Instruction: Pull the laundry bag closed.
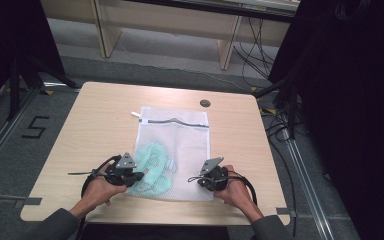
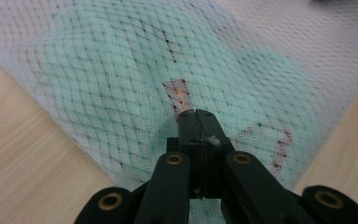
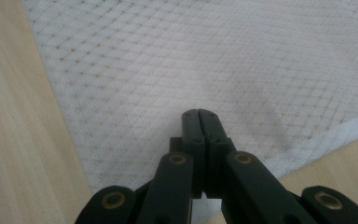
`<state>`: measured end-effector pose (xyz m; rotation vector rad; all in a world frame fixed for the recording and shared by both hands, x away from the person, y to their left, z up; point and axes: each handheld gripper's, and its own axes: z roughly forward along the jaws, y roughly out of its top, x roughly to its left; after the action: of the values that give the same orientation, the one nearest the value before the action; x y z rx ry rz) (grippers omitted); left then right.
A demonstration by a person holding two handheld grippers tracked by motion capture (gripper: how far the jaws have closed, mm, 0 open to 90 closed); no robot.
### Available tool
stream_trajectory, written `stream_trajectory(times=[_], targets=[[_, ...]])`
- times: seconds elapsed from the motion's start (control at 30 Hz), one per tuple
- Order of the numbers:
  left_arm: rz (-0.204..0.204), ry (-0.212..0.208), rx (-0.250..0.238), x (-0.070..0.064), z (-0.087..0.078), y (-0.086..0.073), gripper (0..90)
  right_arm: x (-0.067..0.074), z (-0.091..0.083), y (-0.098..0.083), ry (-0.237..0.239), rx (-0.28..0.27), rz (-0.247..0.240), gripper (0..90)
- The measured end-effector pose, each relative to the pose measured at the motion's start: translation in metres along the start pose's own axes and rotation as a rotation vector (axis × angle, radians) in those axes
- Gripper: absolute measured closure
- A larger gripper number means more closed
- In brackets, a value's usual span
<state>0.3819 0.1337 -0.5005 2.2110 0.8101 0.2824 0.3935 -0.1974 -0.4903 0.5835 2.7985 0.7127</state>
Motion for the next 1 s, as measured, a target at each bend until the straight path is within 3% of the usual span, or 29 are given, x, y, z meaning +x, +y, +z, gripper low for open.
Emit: stream_trajectory(times=[0.2,0.33,0.43,0.53,0.73,0.77,0.8,0.93,1.0], targets=[[0.013,0.026,0.003,0.01,0.002,0.003,89.4,0.007,0.001,0.003,0.033,-0.01,-0.029,90.0],[-0.024,0.033,0.003,0.018,0.003,0.003,89.4,0.011,0.002,0.006,0.045,-0.012,-0.046,90.0],[-0.01,0.056,0.011,0.021,0.004,0.004,89.4,0.013,0.003,0.006,0.046,-0.022,-0.043,90.0],[0.035,0.08,0.024,0.024,0.007,0.008,89.4,0.017,0.004,0.009,0.06,-0.02,-0.047,90.0],[0.041,0.109,0.025,0.029,0.011,0.011,89.4,0.025,0.008,0.014,0.069,-0.03,-0.068,90.0],[0.024,0.111,0.025,0.03,0.012,0.011,89.4,0.025,0.008,0.014,0.069,-0.03,-0.068,90.0],[0.04,0.109,0.027,0.032,0.012,0.012,89.4,0.026,0.008,0.015,0.07,-0.032,-0.072,90.0],[0.009,0.126,0.029,0.037,0.014,0.012,89.4,0.032,0.011,0.02,0.078,-0.041,-0.086,90.0],[0.025,0.127,0.027,0.04,0.014,0.014,89.4,0.035,0.013,0.024,0.09,-0.044,-0.095,90.0]])
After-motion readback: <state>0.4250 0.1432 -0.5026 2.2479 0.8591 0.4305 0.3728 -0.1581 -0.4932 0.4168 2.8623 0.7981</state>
